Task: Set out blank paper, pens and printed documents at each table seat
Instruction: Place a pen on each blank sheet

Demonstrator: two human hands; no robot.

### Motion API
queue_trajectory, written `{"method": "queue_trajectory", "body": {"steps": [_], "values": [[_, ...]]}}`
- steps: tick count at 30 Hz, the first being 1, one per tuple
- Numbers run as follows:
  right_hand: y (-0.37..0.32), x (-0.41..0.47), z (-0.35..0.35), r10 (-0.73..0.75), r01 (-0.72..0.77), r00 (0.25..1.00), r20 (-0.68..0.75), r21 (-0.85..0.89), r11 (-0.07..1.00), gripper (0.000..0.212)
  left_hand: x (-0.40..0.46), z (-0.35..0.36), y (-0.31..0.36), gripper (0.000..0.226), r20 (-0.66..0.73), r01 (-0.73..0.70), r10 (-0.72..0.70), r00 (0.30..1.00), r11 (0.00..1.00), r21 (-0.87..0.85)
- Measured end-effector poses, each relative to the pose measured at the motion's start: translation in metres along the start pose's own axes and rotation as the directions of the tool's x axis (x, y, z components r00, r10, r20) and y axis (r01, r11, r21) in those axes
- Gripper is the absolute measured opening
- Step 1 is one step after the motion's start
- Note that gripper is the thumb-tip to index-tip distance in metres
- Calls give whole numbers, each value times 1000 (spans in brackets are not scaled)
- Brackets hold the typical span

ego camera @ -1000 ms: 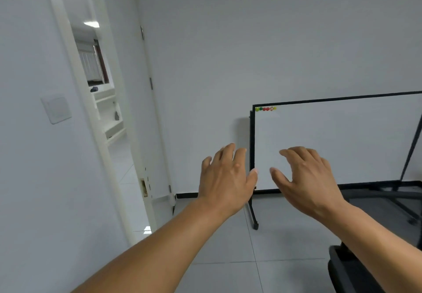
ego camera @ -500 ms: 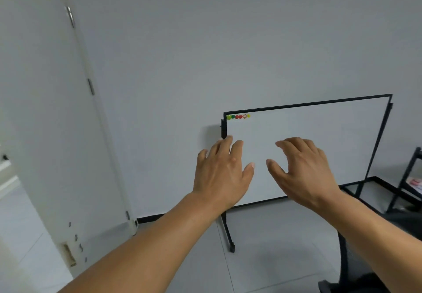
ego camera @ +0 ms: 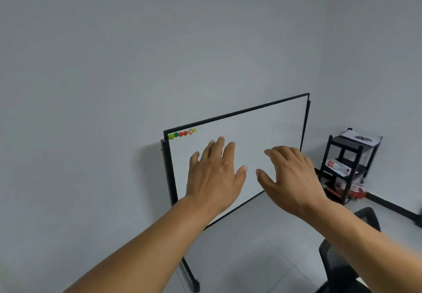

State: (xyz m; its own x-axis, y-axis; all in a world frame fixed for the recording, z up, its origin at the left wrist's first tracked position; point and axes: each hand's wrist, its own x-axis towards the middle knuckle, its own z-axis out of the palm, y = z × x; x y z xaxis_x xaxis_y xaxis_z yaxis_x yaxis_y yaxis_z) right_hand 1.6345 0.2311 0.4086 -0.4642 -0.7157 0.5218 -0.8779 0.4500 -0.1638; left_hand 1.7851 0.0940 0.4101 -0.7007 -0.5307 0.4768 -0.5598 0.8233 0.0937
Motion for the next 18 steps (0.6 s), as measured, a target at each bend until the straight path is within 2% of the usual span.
{"method": "queue_trajectory", "body": {"steps": [10, 18], "values": [[100, 114, 66, 136, -139, 989, -58, -52, 989, 67, 166, 111, 15, 71, 5, -153, 153, 988, 987, -58], [191, 221, 104, 246, -248, 969, -36, -99, 964, 75, 307, 184, 34, 73, 48, -187, 191, 980, 978, -89]]}}
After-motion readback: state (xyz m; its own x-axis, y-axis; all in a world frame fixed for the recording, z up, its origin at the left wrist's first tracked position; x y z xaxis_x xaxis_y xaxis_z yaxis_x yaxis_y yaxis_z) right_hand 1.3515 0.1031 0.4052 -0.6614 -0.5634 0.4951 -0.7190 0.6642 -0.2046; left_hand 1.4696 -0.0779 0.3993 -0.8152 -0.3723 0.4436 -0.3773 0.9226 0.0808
